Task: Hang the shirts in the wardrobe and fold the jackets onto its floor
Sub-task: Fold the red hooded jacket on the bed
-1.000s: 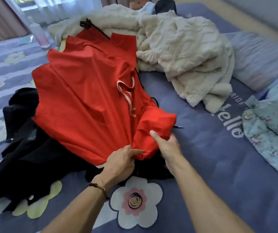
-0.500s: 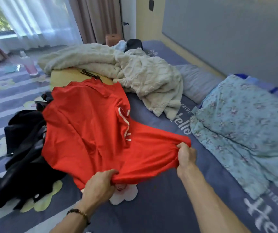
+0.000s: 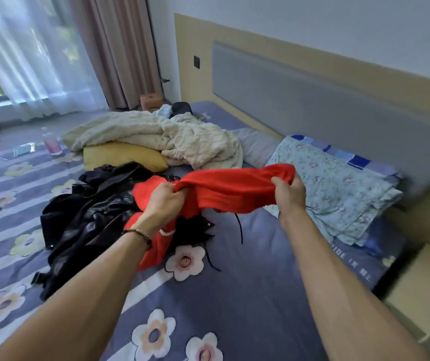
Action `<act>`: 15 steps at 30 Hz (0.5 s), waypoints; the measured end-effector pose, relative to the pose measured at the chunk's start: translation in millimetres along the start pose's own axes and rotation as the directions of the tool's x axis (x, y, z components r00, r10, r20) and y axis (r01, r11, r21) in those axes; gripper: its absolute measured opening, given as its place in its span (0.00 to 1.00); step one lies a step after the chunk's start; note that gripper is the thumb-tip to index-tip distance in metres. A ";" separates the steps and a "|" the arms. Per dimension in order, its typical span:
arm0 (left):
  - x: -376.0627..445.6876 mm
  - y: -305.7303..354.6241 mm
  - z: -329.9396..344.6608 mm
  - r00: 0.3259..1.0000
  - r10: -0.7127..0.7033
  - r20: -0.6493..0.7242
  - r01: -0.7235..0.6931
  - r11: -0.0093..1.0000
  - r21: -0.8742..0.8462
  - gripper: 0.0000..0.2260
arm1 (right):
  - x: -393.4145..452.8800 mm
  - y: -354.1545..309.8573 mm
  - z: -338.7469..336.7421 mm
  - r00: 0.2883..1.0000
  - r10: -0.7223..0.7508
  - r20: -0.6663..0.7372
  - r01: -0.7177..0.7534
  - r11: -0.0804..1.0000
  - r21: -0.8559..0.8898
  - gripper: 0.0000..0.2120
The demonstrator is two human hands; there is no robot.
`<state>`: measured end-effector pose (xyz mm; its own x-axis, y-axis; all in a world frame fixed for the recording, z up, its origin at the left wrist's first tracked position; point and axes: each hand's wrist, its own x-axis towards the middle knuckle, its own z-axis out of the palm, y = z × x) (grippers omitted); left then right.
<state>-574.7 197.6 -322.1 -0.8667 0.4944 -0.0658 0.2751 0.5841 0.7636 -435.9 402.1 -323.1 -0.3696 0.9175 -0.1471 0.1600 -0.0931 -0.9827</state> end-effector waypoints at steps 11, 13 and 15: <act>-44.4 83.8 -39.0 0.896 0.315 0.314 -0.325 0.945 -0.022 0.11 | -87.6 -32.6 -14.8 0.807 -0.207 0.553 0.371 0.906 -0.202 0.12; -40.9 73.0 -43.6 0.911 0.324 0.254 -0.391 0.875 0.285 0.09 | -83.4 -47.0 -25.0 0.900 -0.202 0.386 0.274 0.952 -0.140 0.13; -43.5 57.4 -45.2 0.937 0.328 0.123 -0.342 0.775 0.531 0.10 | -78.6 -64.4 -35.6 0.941 -0.210 0.265 0.230 0.972 -0.046 0.14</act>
<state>-540.0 180.5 -246.4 -0.6703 0.7339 0.1100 0.7303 0.6260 0.2733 -384.6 349.7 -244.2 -0.6236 0.7808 0.0382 0.1131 0.1385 -0.9839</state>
